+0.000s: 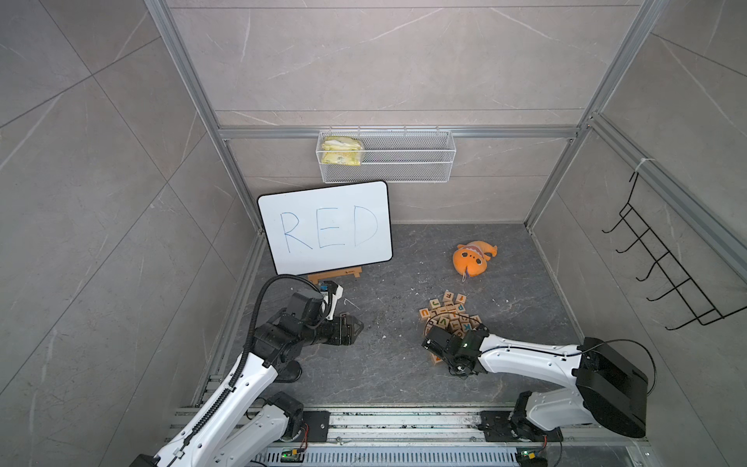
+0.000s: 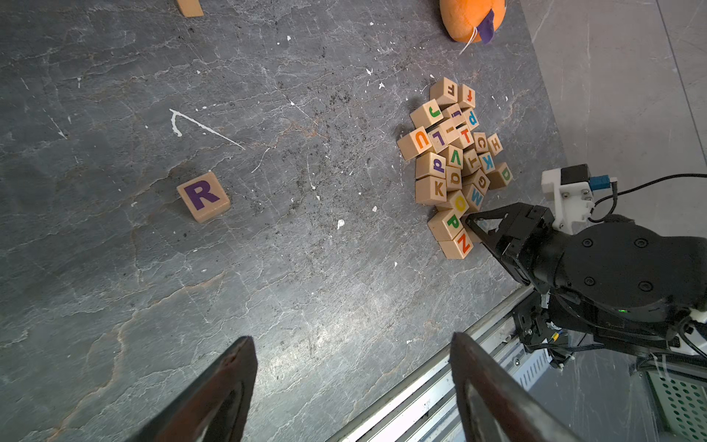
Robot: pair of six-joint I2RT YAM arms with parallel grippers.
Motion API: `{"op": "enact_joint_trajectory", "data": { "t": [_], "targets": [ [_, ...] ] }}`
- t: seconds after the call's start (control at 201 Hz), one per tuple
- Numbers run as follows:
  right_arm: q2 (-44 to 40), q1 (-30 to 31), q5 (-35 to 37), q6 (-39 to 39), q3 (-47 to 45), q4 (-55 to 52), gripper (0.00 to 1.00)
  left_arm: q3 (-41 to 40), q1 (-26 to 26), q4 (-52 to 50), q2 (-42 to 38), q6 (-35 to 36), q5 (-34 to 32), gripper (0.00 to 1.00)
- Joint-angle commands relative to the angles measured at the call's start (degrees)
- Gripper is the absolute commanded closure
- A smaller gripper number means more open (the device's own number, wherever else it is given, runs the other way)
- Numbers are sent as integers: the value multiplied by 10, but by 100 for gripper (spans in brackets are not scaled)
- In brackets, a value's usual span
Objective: Assemble the uppercase word "red" with letter blocks
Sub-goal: Pick up the letter block from the center of the board.
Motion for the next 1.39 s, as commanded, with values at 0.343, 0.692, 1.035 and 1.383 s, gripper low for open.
{"op": "enact_joint_trajectory", "data": {
  "t": [0.343,0.692,1.035,1.383],
  "targets": [
    [-9,-8,11,-12,-14,-19,63,1,5,5,-7,-5,10,17],
    [-163,-17,41,-158,-48,-5,71,2,6,5,-12,-5,11,17],
    [-155,-11,-8,-547,115,-8,73,12,50,-11,-63,-19,-64,17],
    [116,9,-54,-643,331,15,73,4,148,17,-103,-21,-8,18]
  ]
}}
